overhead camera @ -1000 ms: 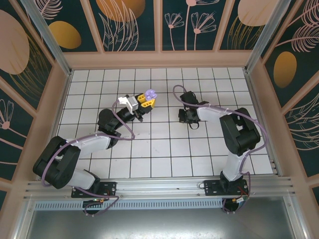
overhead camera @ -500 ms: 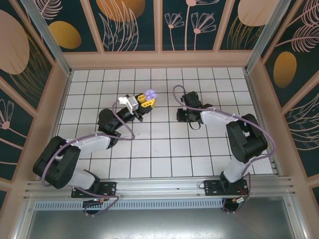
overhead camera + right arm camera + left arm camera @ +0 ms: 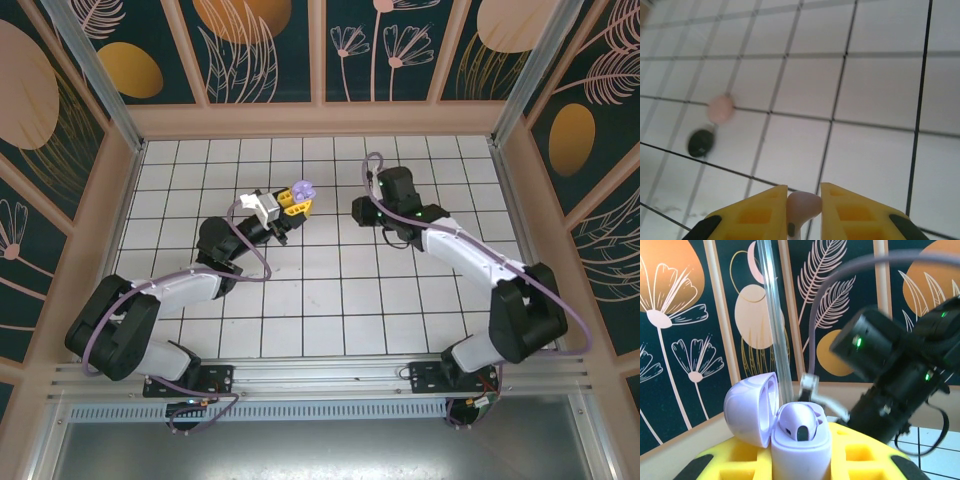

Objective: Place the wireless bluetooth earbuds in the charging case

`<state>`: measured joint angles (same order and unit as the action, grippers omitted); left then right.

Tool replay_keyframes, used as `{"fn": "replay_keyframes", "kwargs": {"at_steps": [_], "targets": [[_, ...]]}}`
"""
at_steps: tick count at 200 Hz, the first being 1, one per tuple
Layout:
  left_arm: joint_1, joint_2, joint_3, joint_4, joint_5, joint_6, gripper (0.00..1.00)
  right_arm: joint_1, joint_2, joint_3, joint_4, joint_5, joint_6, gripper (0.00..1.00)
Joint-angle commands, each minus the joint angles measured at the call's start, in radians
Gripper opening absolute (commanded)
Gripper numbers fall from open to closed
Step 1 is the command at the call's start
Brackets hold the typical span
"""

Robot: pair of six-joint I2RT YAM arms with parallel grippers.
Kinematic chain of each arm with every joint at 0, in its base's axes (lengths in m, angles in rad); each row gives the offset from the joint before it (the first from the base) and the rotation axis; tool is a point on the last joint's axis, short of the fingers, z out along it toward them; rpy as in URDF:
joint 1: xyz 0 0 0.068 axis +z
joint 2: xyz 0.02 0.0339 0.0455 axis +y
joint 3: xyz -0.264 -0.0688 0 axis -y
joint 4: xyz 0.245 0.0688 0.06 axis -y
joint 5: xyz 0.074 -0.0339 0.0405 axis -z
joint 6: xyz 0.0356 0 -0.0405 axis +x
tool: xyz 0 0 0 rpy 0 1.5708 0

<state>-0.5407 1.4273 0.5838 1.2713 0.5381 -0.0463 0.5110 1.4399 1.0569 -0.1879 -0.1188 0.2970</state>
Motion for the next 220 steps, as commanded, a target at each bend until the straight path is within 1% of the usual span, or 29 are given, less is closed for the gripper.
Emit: {"fn": "replay_keyframes", "kwargs": {"at_steps": [1, 39, 47, 100, 152, 220], "targets": [[-0.005, -0.014, 0.034, -0.010, 0.011, 0.028, 0.00, 0.013, -0.074, 0.079, -0.006, -0.032, -0.002, 0.21], [-0.005, 0.007, 0.061, -0.036, 0.039, 0.049, 0.00, 0.031, -0.133, 0.198, -0.028, -0.042, -0.018, 0.22], [-0.005, 0.011, 0.068, -0.042, 0.046, 0.056, 0.00, 0.055, -0.140, 0.221, -0.031, -0.042, -0.022, 0.22], [-0.005, 0.064, 0.124, -0.065, 0.064, 0.052, 0.01, 0.118, -0.159, 0.321, -0.033, -0.050, -0.060, 0.23], [-0.005, 0.126, 0.186, -0.028, 0.074, 0.007, 0.01, 0.169, -0.171, 0.315, -0.019, -0.055, -0.080, 0.23], [-0.005, 0.151, 0.215, -0.014, 0.082, -0.012, 0.01, 0.187, -0.164, 0.287, 0.005, -0.070, -0.073, 0.24]]}}
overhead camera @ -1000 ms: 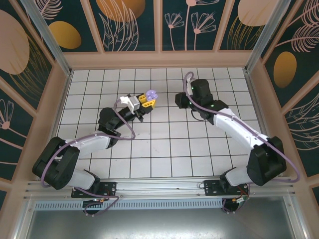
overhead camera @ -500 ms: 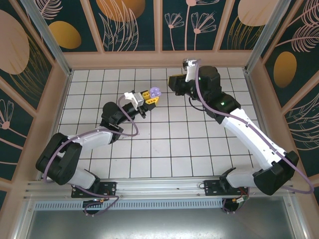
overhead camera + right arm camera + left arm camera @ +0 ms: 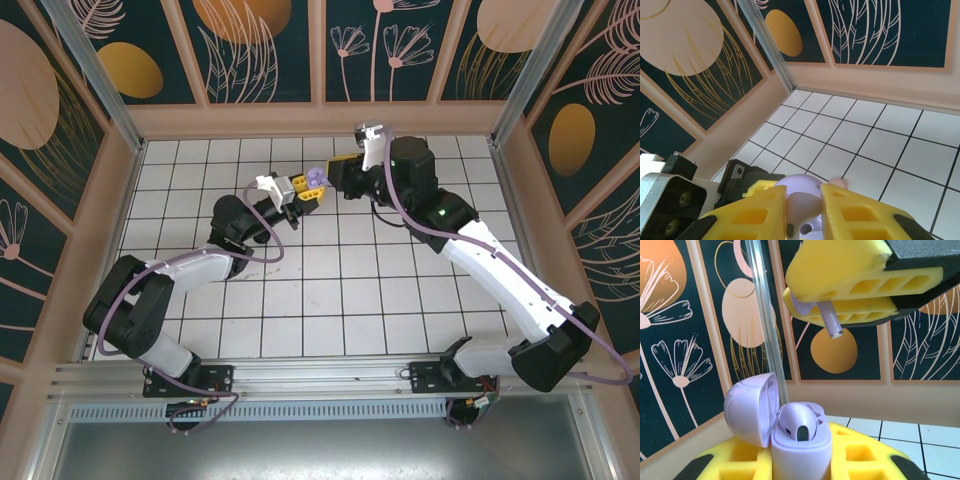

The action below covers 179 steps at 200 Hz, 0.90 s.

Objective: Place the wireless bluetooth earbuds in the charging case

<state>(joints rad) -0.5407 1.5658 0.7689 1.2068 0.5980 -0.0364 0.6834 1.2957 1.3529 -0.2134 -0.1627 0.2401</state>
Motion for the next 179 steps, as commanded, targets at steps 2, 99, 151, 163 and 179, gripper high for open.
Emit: {"fn": "replay_keyframes", "kwargs": {"at_steps": [2, 99, 151, 163, 179], "targets": [[-0.005, 0.013, 0.031, 0.052, 0.023, -0.024, 0.01, 0.014, -0.020, -0.010, 0.032, -0.026, -0.016, 0.24], [-0.008, -0.001, 0.027, 0.058, 0.029, -0.031, 0.01, 0.026, 0.028, -0.017, 0.054, -0.022, -0.009, 0.24], [-0.010, -0.011, 0.023, 0.059, 0.032, -0.034, 0.02, 0.026, 0.052, -0.016, 0.051, -0.013, -0.012, 0.24], [-0.010, -0.012, 0.023, 0.060, 0.032, -0.035, 0.02, 0.027, 0.056, -0.017, 0.051, -0.009, -0.015, 0.24], [-0.011, -0.015, 0.023, 0.060, 0.031, -0.035, 0.02, 0.027, 0.061, -0.020, 0.048, -0.003, -0.017, 0.24]]}}
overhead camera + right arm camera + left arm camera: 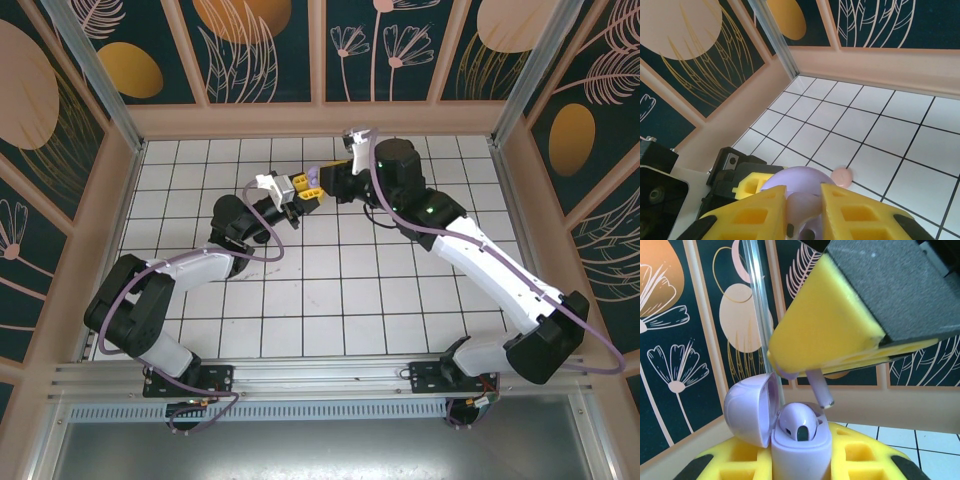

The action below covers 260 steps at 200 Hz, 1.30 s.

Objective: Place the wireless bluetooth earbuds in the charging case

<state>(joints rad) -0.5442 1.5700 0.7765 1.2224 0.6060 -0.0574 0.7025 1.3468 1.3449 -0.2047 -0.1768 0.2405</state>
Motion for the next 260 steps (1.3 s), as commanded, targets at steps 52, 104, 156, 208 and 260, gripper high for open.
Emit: {"fn": "replay_keyframes", "kwargs": {"at_steps": [52, 104, 156, 208, 260], "targets": [[-0.010, -0.027, 0.013, 0.045, 0.028, -0.013, 0.02, 0.002, 0.014, -0.027, 0.040, 0.038, -0.024, 0.24], [-0.009, -0.033, 0.014, 0.045, 0.026, -0.012, 0.02, 0.005, 0.021, -0.034, 0.020, 0.057, -0.055, 0.23], [-0.011, -0.035, 0.018, 0.045, 0.027, -0.012, 0.03, 0.030, 0.028, -0.052, -0.001, 0.079, -0.095, 0.23], [-0.012, -0.034, 0.020, 0.045, 0.028, -0.012, 0.03, 0.052, 0.030, -0.083, 0.018, 0.117, -0.094, 0.23], [-0.014, -0.034, 0.017, 0.039, 0.031, -0.011, 0.03, 0.046, 0.028, -0.091, 0.076, 0.162, -0.024, 0.22]]}}
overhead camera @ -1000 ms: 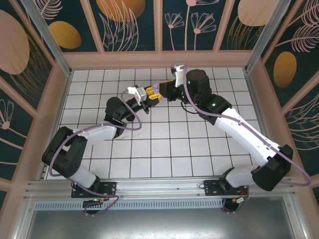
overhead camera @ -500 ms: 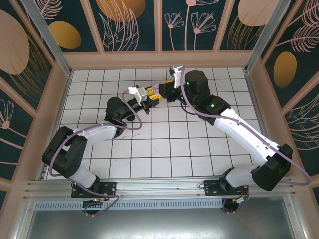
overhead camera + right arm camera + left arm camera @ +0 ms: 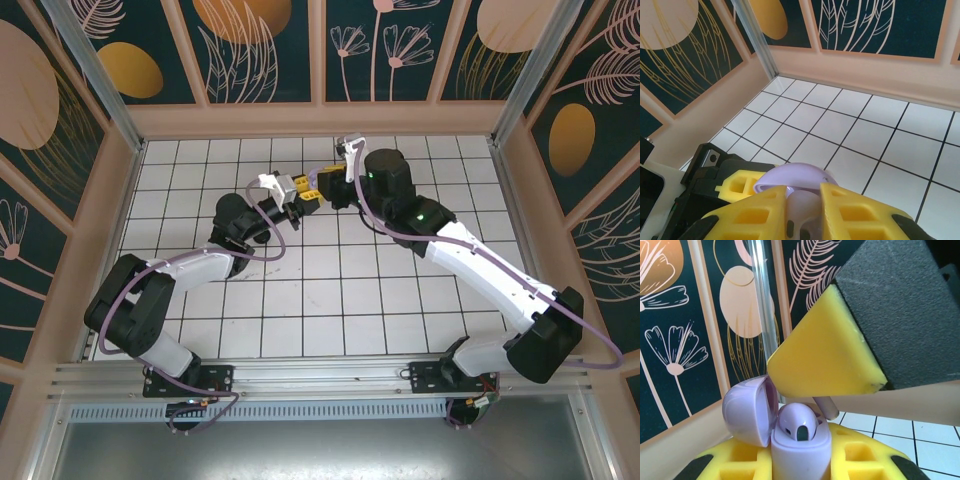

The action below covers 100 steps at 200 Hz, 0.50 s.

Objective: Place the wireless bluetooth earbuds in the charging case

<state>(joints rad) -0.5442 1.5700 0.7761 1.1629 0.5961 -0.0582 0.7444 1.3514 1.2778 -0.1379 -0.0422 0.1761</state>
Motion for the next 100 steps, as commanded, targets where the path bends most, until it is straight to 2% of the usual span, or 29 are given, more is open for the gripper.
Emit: {"fn": "replay_keyframes", "kwargs": {"at_steps": [1, 45, 100], "targets": [[-0.013, -0.034, 0.016, 0.099, 0.041, -0.010, 0.03, 0.004, 0.022, -0.024, 0.010, 0.026, 0.041, 0.22], [-0.013, -0.039, 0.012, 0.092, 0.038, -0.005, 0.03, 0.002, 0.000, 0.016, 0.034, -0.024, 0.065, 0.22], [-0.014, -0.039, 0.017, 0.095, 0.044, -0.007, 0.04, -0.004, -0.016, 0.025, 0.033, -0.006, 0.062, 0.22]]}}
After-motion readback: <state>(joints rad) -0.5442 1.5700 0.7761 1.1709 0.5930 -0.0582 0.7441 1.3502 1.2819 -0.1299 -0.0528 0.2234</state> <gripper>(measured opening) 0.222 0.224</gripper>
